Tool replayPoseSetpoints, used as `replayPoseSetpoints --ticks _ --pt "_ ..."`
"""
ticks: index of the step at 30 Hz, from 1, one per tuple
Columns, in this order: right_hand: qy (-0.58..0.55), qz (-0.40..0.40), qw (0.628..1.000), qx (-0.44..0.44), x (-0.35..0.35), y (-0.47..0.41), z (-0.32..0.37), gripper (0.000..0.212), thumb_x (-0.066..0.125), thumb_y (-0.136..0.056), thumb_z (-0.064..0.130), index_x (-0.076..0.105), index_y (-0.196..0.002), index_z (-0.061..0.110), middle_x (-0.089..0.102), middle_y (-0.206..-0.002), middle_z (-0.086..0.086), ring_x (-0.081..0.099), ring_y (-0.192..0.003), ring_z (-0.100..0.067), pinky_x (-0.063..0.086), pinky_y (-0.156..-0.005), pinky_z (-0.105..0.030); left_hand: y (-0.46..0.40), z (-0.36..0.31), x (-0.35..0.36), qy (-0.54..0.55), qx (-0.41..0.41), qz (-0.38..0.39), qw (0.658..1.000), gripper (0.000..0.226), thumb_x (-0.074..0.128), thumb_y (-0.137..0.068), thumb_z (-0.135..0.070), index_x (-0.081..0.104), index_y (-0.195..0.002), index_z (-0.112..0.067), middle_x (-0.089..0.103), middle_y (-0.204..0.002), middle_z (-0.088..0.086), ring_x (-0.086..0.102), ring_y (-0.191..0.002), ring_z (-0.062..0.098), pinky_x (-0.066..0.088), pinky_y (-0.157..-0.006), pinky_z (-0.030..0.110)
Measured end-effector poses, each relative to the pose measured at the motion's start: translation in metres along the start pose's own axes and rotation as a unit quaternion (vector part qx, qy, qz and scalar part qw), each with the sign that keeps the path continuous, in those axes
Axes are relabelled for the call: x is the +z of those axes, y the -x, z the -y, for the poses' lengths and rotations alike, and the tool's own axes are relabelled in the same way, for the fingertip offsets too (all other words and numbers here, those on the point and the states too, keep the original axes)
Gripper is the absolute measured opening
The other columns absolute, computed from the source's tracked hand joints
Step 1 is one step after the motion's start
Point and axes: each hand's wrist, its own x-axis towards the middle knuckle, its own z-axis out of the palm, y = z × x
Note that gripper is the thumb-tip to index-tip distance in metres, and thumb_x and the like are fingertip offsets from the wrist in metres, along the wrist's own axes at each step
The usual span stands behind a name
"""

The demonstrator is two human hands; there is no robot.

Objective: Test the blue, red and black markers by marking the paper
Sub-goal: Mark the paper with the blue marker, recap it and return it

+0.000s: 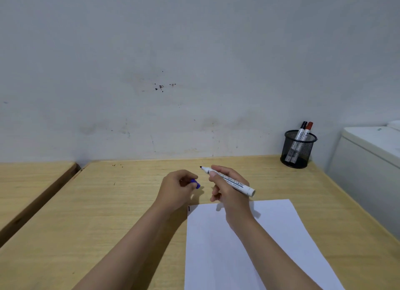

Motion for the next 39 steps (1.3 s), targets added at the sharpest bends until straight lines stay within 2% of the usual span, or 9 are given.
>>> replayPoseSetpoints --ticks 4,8,17,22,26,30,33,36,39 --pt "0.002 -0.012 0.999 -0.040 -0.003 0.001 0.010 0.006 0.062 -0.083 0.003 0.068 -0.084 0.005 0.064 -0.065 -0.007 0.043 -0.043 -0.017 0.041 -0.042 -0.026 0.009 -0.021 -0.013 0.327 -0.066 0.016 0.943 0.021 0.062 -0.084 -0.003 0.067 -0.100 -0.014 0.067 -0.079 0.004 0.066 -0.075 0.014 0.053 -0.081 0.029" --pt "-0.001 0.003 0.999 -0.045 -0.006 0.002 0.015 0.011 0.061 -0.082 0.001 0.064 -0.072 0.006 0.064 -0.057 -0.006 0.043 -0.039 -0.017 0.039 -0.043 -0.028 0.019 -0.030 -0.017 0.432 -0.086 0.025 0.897 0.019 0.057 -0.085 -0.002 0.068 -0.098 -0.012 0.071 -0.078 0.001 0.066 -0.067 0.007 0.057 -0.072 0.021" --pt "0.038 0.057 0.996 -0.054 -0.006 0.011 0.022 0.004 0.065 -0.080 0.001 0.068 -0.077 0.003 0.063 -0.064 -0.012 0.044 -0.042 -0.019 0.039 -0.047 -0.031 0.035 -0.039 -0.017 0.394 -0.069 0.045 0.916 0.017 0.059 -0.085 -0.002 0.069 -0.093 -0.014 0.070 -0.079 0.000 0.067 -0.069 0.007 0.057 -0.073 0.020" --pt "-0.021 0.082 0.996 -0.034 -0.004 0.012 0.024 0.007 0.070 -0.078 0.004 0.071 -0.085 0.004 0.061 -0.057 0.003 0.046 -0.044 -0.015 0.043 -0.048 -0.024 0.039 -0.041 -0.023 0.402 -0.059 0.038 0.913 0.014 0.062 -0.082 0.001 0.069 -0.087 -0.010 0.069 -0.079 0.007 0.068 -0.069 0.010 0.057 -0.070 0.020" --pt "-0.090 0.106 0.990 -0.034 0.000 0.011 0.025 0.017 0.069 -0.072 0.012 0.069 -0.087 0.004 0.062 -0.056 0.006 0.048 -0.045 -0.012 0.046 -0.049 -0.020 0.040 -0.047 -0.027 0.370 0.016 0.017 0.929 0.012 0.071 -0.072 -0.002 0.072 -0.082 -0.010 0.070 -0.078 0.009 0.068 -0.075 0.016 0.057 -0.081 0.026" --pt "-0.142 0.113 0.983 -0.024 0.001 0.008 0.027 0.012 0.061 -0.079 0.005 0.066 -0.090 0.004 0.059 -0.054 0.006 0.048 -0.045 -0.008 0.045 -0.051 -0.019 0.040 -0.061 -0.028 0.281 0.108 -0.022 0.953 0.014 0.071 -0.075 0.001 0.072 -0.082 -0.011 0.074 -0.073 -0.003 0.067 -0.074 0.012 0.053 -0.069 0.018" --pt "-0.168 0.104 0.980 -0.006 0.005 0.006 0.032 0.021 0.065 -0.072 0.015 0.068 -0.091 0.007 0.055 -0.060 0.003 0.048 -0.047 -0.007 0.046 -0.052 -0.019 0.038 -0.071 -0.027 0.258 0.124 -0.047 0.957 0.014 0.069 -0.076 0.002 0.071 -0.082 -0.011 0.074 -0.077 -0.002 0.067 -0.077 0.013 0.054 -0.071 0.018" --pt "-0.132 0.094 0.985 0.053 0.014 0.003 0.049 0.035 0.070 -0.067 0.029 0.068 -0.093 0.005 0.057 -0.068 0.000 0.049 -0.048 -0.005 0.049 -0.052 -0.020 0.031 -0.082 -0.028 0.292 0.110 -0.079 0.947 0.015 0.067 -0.078 0.003 0.070 -0.084 -0.010 0.074 -0.076 -0.002 0.067 -0.073 0.008 0.051 -0.067 0.015" --pt "0.021 0.108 0.992 0.059 0.009 0.001 0.075 0.032 0.076 -0.070 0.030 0.069 -0.084 0.002 0.056 -0.062 -0.001 0.048 -0.045 -0.007 0.050 -0.049 -0.020 0.022 -0.093 -0.033 0.302 0.113 -0.112 0.940 0.015 0.066 -0.079 0.002 0.070 -0.084 -0.012 0.074 -0.072 -0.005 0.068 -0.072 0.006 0.052 -0.068 0.014"
